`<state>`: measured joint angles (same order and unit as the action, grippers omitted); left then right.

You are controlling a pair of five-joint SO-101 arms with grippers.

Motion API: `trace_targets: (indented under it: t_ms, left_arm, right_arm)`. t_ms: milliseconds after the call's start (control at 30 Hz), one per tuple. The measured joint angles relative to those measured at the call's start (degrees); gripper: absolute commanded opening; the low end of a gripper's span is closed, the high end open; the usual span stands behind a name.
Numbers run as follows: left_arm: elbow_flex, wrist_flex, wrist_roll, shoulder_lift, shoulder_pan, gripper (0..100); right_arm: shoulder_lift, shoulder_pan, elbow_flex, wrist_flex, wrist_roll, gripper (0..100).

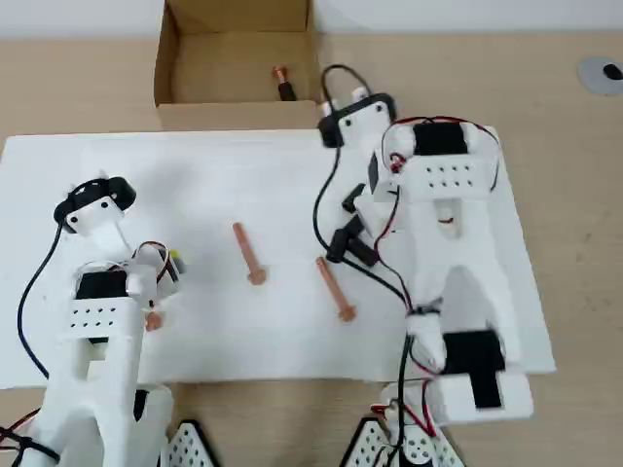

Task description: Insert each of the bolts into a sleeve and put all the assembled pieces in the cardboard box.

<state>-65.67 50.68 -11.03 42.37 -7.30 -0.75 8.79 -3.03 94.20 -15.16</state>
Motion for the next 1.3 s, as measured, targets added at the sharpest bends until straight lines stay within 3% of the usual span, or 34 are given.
trace_targets:
  t_ms: [200, 567, 1300]
  left_arm:
    - [-1.1, -4.0, -3.5, 0.1, 0.0, 16]
    - [-2.1, -6.5, -3.9, 0.2, 0.0, 16]
    - [-2.5, -6.6, -3.9, 0.4, 0.0, 16]
  right_arm:
    - [-15.0, 0.0, 8.1, -0.2, -9.5, 37.2]
    - [-25.1, 0.1, 33.4, 6.7, -13.7, 37.2]
    - [-25.2, 0.1, 29.6, 7.4, -13.4, 37.2]
